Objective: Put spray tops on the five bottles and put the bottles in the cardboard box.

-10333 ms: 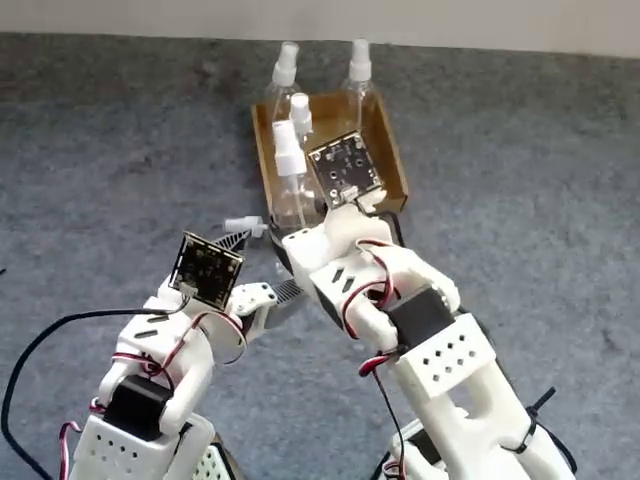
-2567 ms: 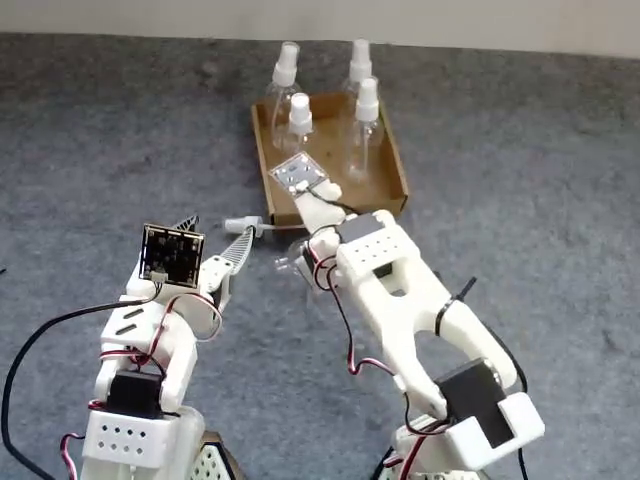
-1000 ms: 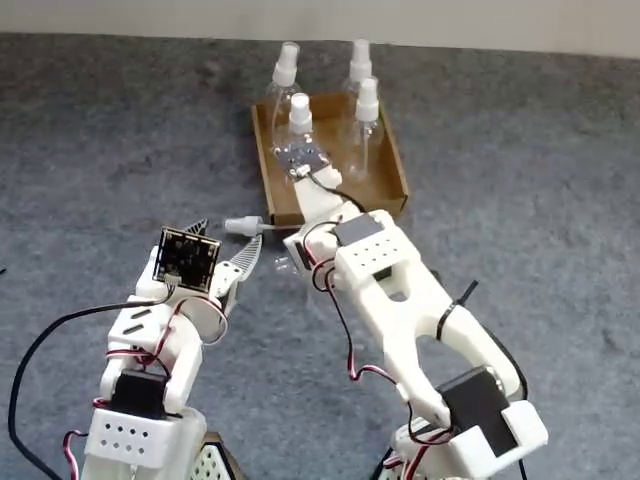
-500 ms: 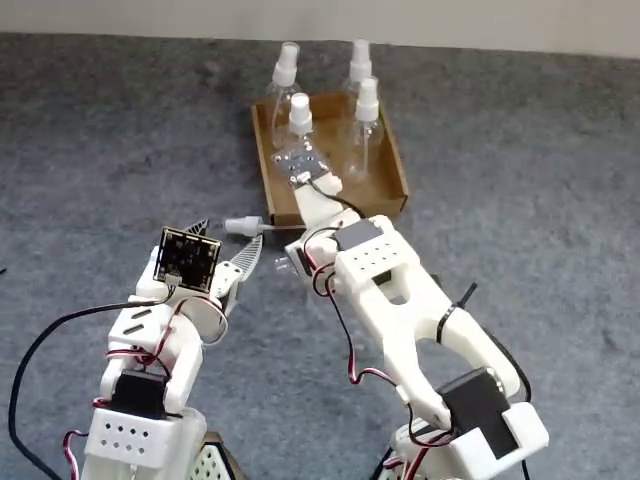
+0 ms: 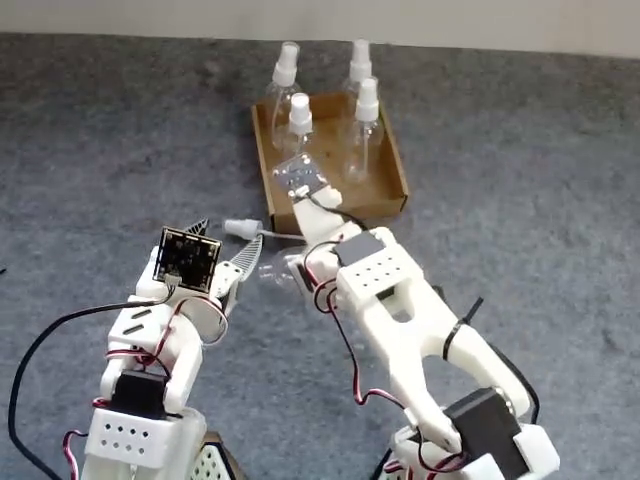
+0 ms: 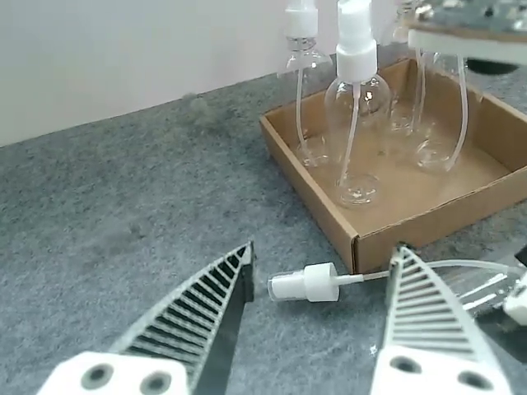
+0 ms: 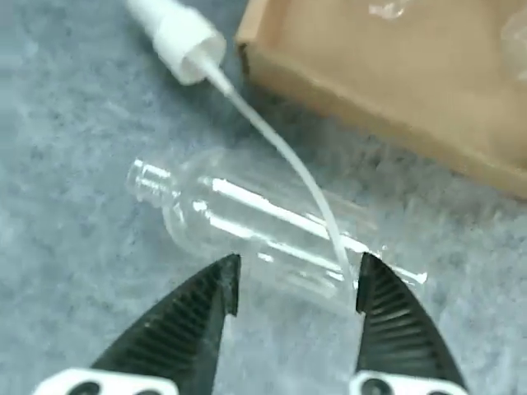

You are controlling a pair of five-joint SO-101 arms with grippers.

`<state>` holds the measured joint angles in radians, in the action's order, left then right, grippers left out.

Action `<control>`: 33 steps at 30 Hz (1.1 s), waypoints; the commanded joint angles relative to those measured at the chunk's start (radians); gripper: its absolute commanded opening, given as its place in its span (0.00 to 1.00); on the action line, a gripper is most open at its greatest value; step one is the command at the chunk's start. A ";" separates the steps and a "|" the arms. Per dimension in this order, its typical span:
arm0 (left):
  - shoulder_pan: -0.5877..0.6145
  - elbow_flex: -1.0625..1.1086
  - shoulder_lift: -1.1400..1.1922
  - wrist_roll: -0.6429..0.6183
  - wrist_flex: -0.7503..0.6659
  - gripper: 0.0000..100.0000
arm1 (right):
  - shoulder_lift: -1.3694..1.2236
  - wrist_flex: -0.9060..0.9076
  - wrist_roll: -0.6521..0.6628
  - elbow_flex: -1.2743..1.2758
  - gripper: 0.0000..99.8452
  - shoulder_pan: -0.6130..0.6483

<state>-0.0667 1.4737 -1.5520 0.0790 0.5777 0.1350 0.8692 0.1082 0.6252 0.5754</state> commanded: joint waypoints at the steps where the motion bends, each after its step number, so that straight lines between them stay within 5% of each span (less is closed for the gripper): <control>1: -0.016 -0.007 -0.005 0.008 -0.021 0.20 | 0.004 0.088 -0.005 0.030 0.17 0.027; 15: -0.016 -0.007 -0.005 0.008 -0.021 0.20 | 0.527 0.153 0.015 0.128 0.17 0.025; 25: -0.016 -0.007 -0.005 0.008 -0.021 0.20 | 0.228 0.162 0.321 -0.101 0.35 0.005; 33: -0.015 -0.008 -0.005 0.009 -0.021 0.20 | -0.038 0.154 0.347 -0.283 0.35 -0.051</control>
<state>-0.0667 1.4737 -1.5520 0.0790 0.5777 0.1258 1.0273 0.4411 0.4473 0.5416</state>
